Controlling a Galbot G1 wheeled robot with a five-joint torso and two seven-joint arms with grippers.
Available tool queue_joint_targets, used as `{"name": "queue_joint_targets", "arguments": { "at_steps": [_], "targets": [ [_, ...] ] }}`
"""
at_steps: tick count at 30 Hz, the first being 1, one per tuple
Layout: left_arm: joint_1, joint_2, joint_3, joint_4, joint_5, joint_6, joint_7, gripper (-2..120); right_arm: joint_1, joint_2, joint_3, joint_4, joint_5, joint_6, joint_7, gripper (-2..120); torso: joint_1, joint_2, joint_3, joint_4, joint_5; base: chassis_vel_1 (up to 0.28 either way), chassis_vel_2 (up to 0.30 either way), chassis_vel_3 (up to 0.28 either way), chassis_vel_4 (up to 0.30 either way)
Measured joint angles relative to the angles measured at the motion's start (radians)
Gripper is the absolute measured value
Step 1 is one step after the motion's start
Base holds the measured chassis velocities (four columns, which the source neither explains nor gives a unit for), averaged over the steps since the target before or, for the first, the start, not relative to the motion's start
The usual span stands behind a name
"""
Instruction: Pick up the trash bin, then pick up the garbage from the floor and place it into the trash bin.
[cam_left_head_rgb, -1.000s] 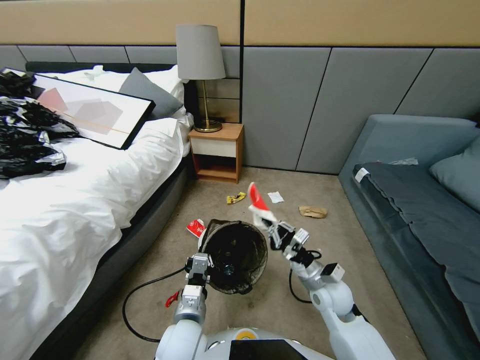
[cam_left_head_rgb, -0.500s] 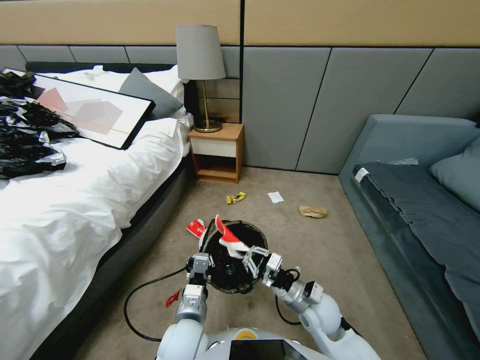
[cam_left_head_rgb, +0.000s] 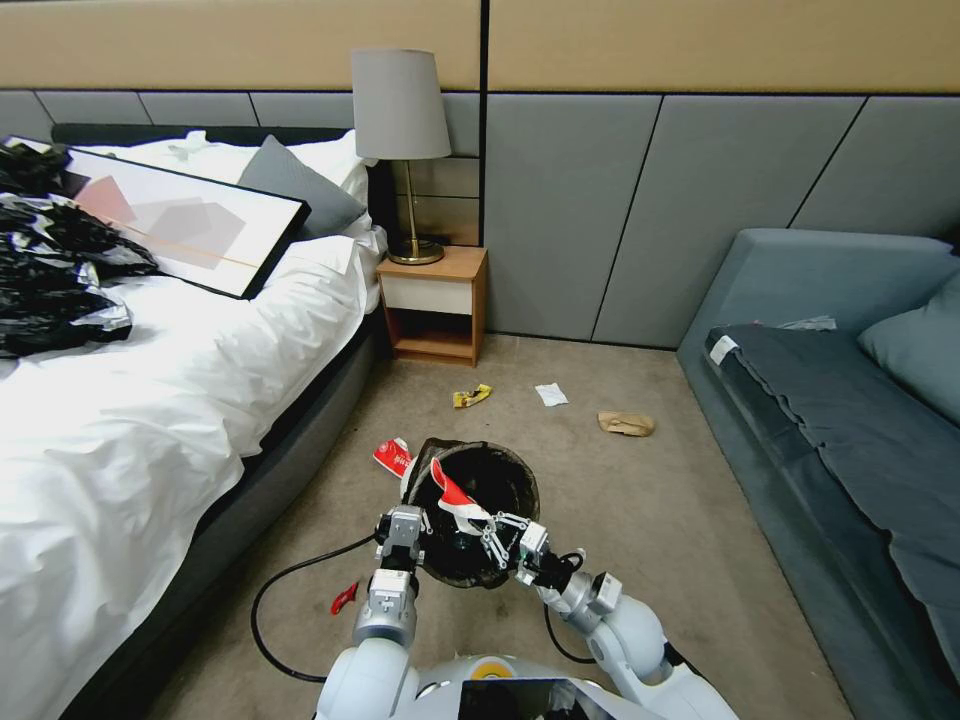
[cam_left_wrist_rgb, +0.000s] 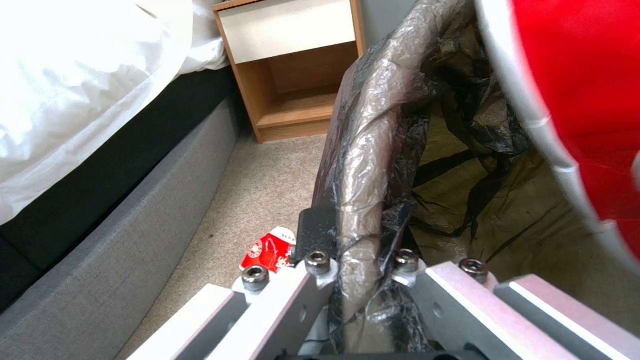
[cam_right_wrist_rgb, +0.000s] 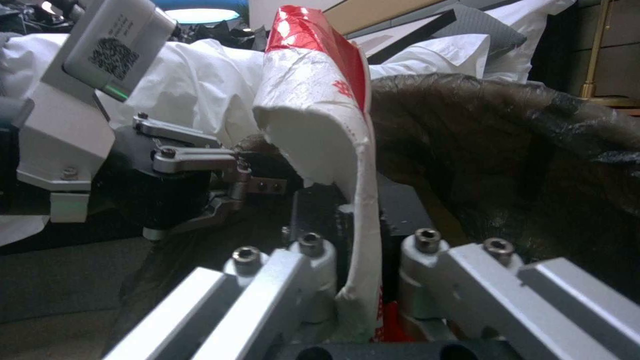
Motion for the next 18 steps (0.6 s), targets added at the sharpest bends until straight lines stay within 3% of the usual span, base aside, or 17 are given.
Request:
{"name": "queue_joint_targets", "arguments": {
  "at_steps": [3, 5, 7, 9, 11, 18],
  "targets": [
    [-0.001, 0.000, 0.000, 0.000, 0.000, 0.000, 0.000, 0, -0.001, 0.000, 0.000, -0.005, -0.007, 0.001, 0.001, 28, 0.000, 0.000, 0.000, 0.0000, 0.0000, 0.000, 0.000, 0.000, 0.000],
    [-0.001, 0.000, 0.000, 0.000, 0.000, 0.000, 0.000, 0, -0.001, 0.000, 0.000, -0.005, -0.007, 0.001, 0.001, 31, 0.000, 0.000, 0.000, 0.0000, 0.0000, 0.000, 0.000, 0.000, 0.000],
    [-0.001, 0.000, 0.000, 0.000, 0.000, 0.000, 0.000, 0, -0.001, -0.001, 0.002, -0.005, -0.008, 0.001, 0.000, 43, 0.000, 0.000, 0.000, 0.0000, 0.0000, 0.000, 0.000, 0.000, 0.000],
    [-0.001, 0.000, 0.000, 0.000, 0.000, 0.000, 0.000, 0, -0.001, -0.001, 0.002, -0.005, -0.008, 0.001, 0.000, 44, 0.000, 0.000, 0.000, 0.0000, 0.0000, 0.000, 0.000, 0.000, 0.000],
    [-0.001, 0.000, 0.000, 0.000, 0.000, 0.000, 0.000, 0, -0.001, -0.001, 0.004, -0.005, -0.009, 0.002, 0.000, 56, 0.000, 0.000, 0.000, 0.0000, 0.0000, 0.000, 0.000, 0.000, 0.000],
    [0.000, -0.001, 0.000, -0.001, 0.000, -0.001, 0.001, 0, -0.002, -0.001, 0.006, -0.004, -0.012, 0.004, -0.001, 80, 0.000, 0.000, 0.000, 0.0000, 0.0000, 0.000, 0.000, 0.000, 0.000]
  ]
}}
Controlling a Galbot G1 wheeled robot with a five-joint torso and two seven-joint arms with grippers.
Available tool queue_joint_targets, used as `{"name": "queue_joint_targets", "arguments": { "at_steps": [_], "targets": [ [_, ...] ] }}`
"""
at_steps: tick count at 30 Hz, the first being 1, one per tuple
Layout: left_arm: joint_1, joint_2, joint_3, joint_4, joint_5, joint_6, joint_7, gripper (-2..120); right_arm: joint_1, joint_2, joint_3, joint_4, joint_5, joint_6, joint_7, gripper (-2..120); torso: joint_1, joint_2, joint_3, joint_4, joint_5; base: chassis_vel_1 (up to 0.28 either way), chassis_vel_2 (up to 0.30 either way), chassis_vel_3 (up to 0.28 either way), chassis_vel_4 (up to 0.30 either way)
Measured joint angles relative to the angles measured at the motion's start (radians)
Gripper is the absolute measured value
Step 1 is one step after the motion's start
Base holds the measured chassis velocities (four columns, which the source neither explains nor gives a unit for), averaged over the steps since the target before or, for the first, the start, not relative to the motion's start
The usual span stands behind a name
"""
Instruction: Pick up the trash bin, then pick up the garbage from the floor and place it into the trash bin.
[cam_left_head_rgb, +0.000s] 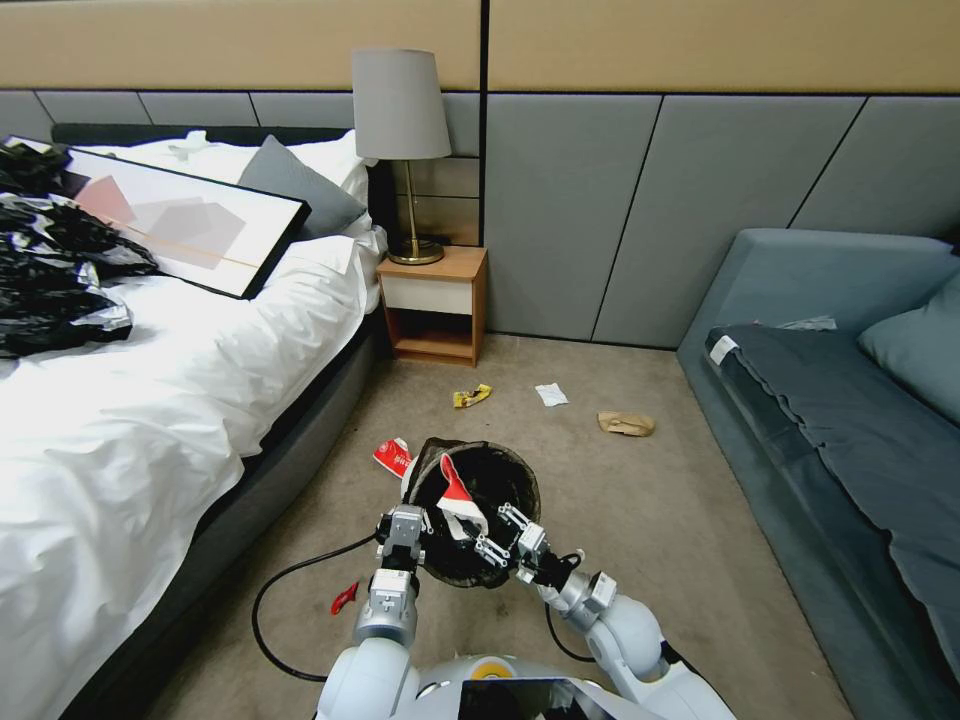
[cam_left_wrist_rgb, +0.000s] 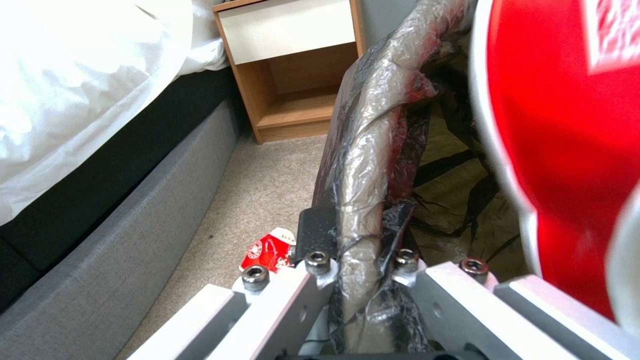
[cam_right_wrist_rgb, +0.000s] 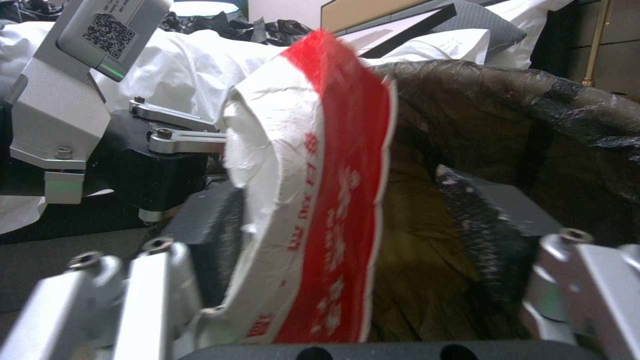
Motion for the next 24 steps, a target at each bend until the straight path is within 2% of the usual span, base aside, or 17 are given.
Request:
{"name": "queue_joint_targets", "arguments": {
  "at_steps": [1, 3, 6, 15, 24],
  "targets": [
    [0.000, 0.000, 0.000, 0.000, 0.000, 0.000, 0.000, 0, -0.001, 0.000, 0.001, 0.001, -0.001, 0.001, 0.000, 85, 0.000, 0.000, 0.000, 0.0000, 0.0000, 0.000, 0.000, 0.000, 0.000],
    [0.000, 0.000, 0.000, 0.000, 0.000, 0.000, 0.000, 0, -0.001, 0.000, 0.001, 0.001, -0.002, 0.001, 0.000, 86, 0.000, 0.000, 0.000, 0.0000, 0.0000, 0.000, 0.000, 0.000, 0.000],
    [0.000, -0.001, 0.000, -0.001, 0.001, 0.000, 0.000, 0, -0.004, -0.001, 0.002, 0.003, -0.004, 0.003, -0.002, 99, 0.000, 0.000, 0.000, 0.0000, 0.0000, 0.000, 0.000, 0.000, 0.000],
    [0.000, -0.001, -0.001, -0.002, 0.001, 0.000, 0.000, 0, -0.014, -0.009, 0.008, 0.019, -0.005, 0.004, 0.003, 100, 0.000, 0.000, 0.000, 0.0000, 0.0001, 0.000, 0.000, 0.000, 0.000],
    [-0.002, -0.001, -0.004, -0.008, 0.001, 0.000, 0.000, 0, -0.032, -0.034, 0.045, 0.068, -0.047, -0.018, 0.081, 100, 0.000, 0.000, 0.000, 0.0000, 0.0001, 0.000, 0.000, 0.000, 0.000]
  ]
}}
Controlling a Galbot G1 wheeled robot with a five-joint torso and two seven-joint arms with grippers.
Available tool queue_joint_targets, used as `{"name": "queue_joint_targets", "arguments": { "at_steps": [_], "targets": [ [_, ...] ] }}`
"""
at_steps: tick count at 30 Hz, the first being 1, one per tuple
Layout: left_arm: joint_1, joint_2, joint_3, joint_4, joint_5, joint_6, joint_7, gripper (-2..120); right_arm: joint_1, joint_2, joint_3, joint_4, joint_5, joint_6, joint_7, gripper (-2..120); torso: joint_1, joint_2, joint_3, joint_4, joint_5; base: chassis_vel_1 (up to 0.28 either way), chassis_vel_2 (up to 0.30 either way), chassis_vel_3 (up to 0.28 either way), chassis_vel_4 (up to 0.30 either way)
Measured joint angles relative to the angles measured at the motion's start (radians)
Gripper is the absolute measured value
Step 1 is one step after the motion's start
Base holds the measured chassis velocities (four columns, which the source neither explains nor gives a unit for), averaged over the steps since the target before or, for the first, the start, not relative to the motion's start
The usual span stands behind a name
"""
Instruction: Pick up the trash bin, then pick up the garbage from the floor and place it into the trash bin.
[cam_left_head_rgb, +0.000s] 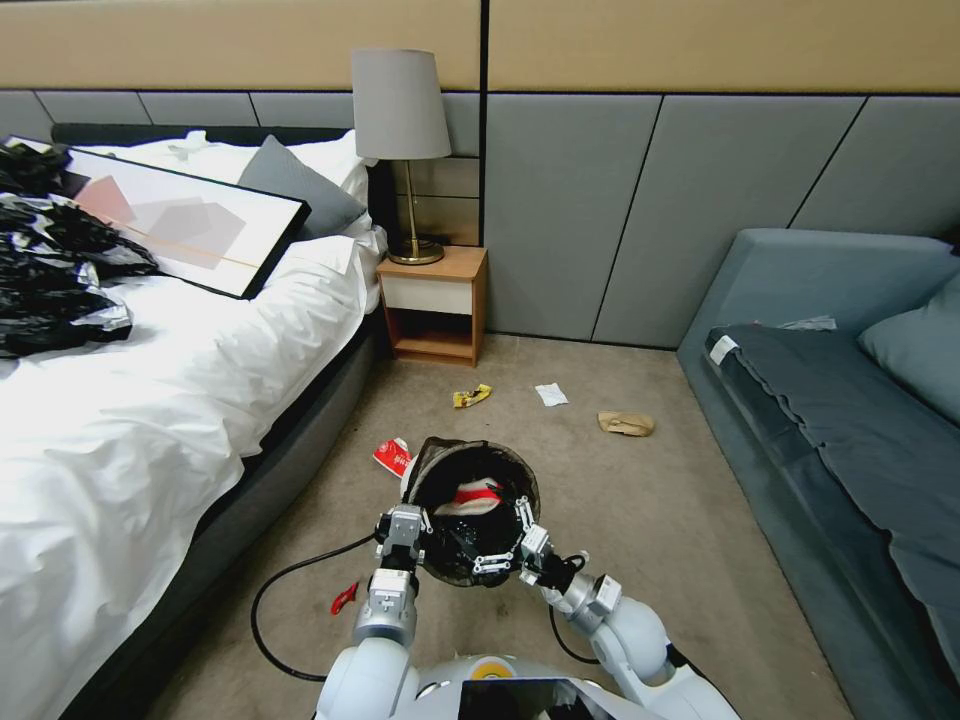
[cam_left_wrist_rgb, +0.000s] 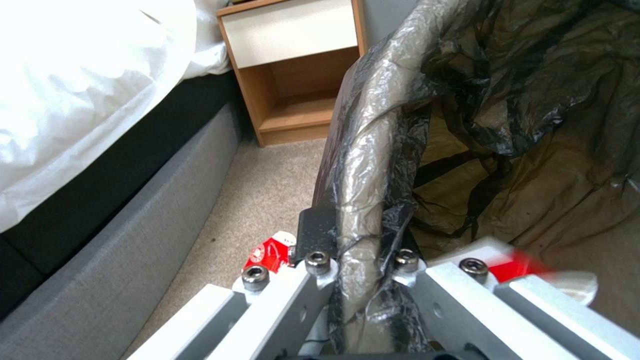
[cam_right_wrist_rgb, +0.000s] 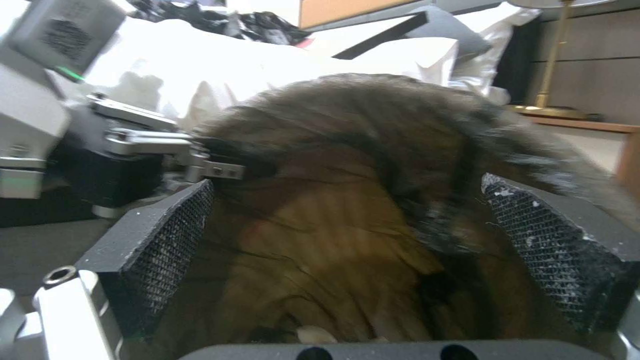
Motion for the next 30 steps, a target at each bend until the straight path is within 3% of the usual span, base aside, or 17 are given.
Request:
{"name": "queue_joint_targets", "arguments": {
  "at_steps": [16, 23, 25, 30],
  "targets": [
    [0.001, 0.000, -0.003, 0.001, 0.000, 0.000, 0.000, 0, -0.018, -0.005, 0.039, 0.057, -0.006, 0.018, 0.026, 100, 0.000, 0.000, 0.000, 0.0000, -0.0001, 0.000, 0.000, 0.000, 0.000],
    [-0.002, -0.001, -0.010, 0.011, -0.001, 0.000, 0.000, 0, -0.053, 0.044, 0.080, 0.154, -0.046, 0.060, 0.146, 100, 0.000, 0.000, 0.000, 0.0001, -0.0003, 0.000, 0.000, 0.000, 0.000],
    [-0.004, -0.002, -0.017, 0.011, -0.003, 0.000, 0.000, 0, -0.082, 0.078, 0.121, 0.196, -0.053, 0.070, 0.236, 100, 0.000, 0.000, 0.000, 0.0001, -0.0003, 0.000, 0.000, 0.000, 0.000],
    [-0.005, -0.002, -0.028, 0.007, -0.013, -0.001, -0.002, 0, -0.147, 0.139, 0.195, 0.222, -0.046, 0.106, 0.317, 100, 0.000, 0.000, 0.000, 0.0000, -0.0001, 0.000, 0.000, 0.000, 0.000]
  ]
}}
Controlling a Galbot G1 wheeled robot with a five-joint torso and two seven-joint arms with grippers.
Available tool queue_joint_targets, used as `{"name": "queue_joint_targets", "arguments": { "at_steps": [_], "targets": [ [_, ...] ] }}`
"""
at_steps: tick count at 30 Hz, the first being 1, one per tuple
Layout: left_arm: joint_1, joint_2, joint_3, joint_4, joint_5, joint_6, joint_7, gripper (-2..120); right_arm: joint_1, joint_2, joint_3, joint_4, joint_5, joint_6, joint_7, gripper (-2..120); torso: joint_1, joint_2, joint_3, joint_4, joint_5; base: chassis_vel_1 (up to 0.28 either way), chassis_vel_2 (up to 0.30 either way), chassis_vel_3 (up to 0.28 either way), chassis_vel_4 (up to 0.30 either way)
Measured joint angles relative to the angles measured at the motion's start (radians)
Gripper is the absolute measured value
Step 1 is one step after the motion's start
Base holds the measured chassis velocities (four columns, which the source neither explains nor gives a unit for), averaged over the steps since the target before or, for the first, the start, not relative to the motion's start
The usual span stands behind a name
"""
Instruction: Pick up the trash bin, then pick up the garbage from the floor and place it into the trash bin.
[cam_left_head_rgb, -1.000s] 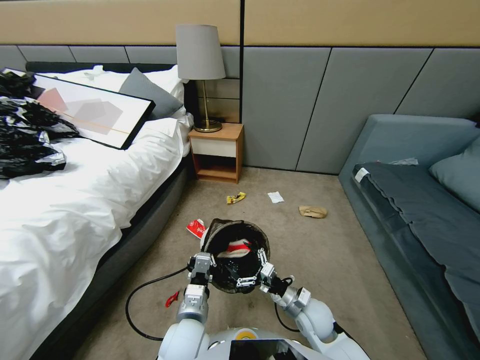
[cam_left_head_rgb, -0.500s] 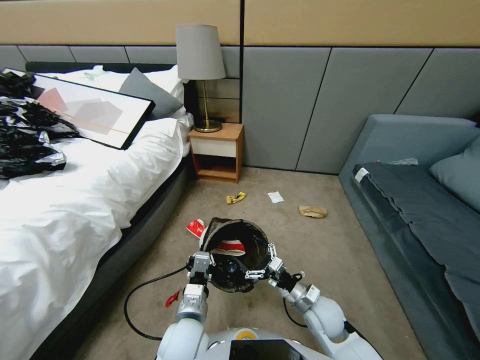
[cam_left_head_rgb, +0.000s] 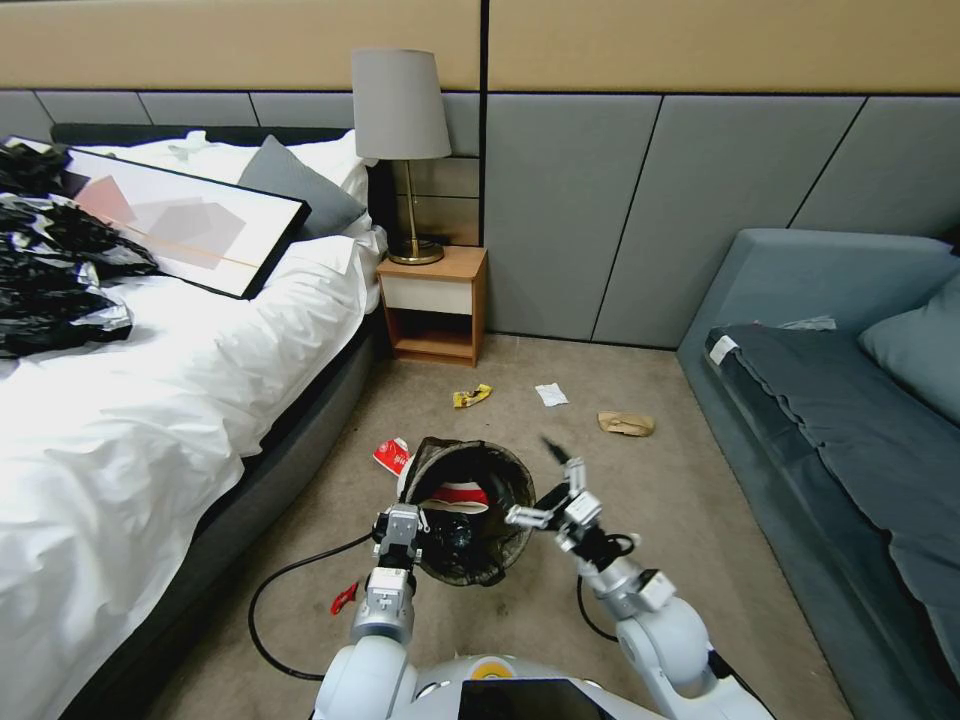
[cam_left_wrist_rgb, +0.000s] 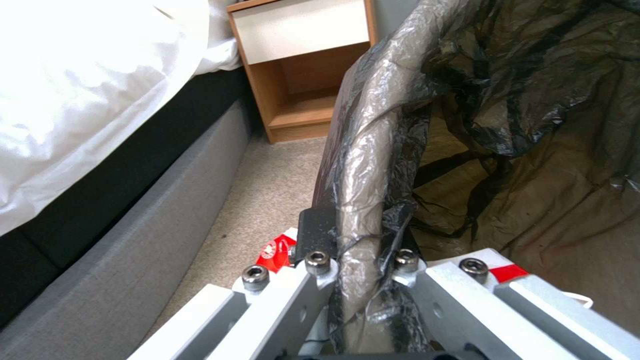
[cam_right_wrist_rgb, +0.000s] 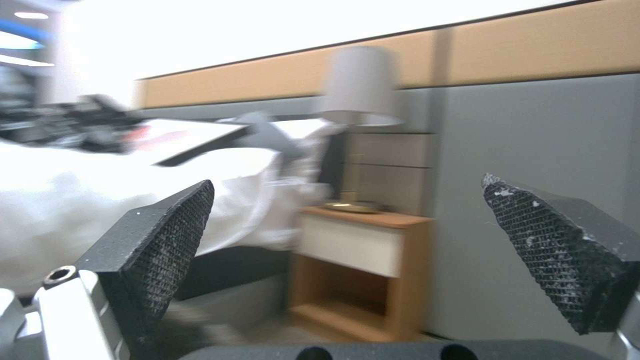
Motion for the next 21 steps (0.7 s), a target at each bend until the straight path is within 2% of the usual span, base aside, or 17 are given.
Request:
{"name": "queue_joint_targets", "arguments": {
  "at_steps": [4, 12, 21],
  "targets": [
    [-0.001, 0.000, 0.000, -0.002, -0.003, 0.000, 0.000, 0, -0.044, 0.032, 0.038, -0.001, 0.013, 0.024, 0.035, 100, 0.000, 0.000, 0.000, -0.0002, -0.0001, 0.000, 0.000, 0.000, 0.000],
    [-0.007, -0.004, 0.003, 0.000, -0.006, -0.001, 0.000, 0, -0.099, 0.097, 0.121, -0.081, 0.027, 0.132, 0.088, 100, 0.000, 0.000, 0.000, 0.0000, 0.0002, 0.000, 0.000, 0.000, 0.000],
    [-0.011, -0.005, 0.004, 0.004, -0.006, -0.001, -0.001, 0, -0.090, 0.116, 0.139, -0.119, 0.019, 0.158, 0.095, 100, 0.000, 0.000, 0.000, 0.0000, 0.0002, 0.000, 0.000, 0.000, 0.000]
  ]
}}
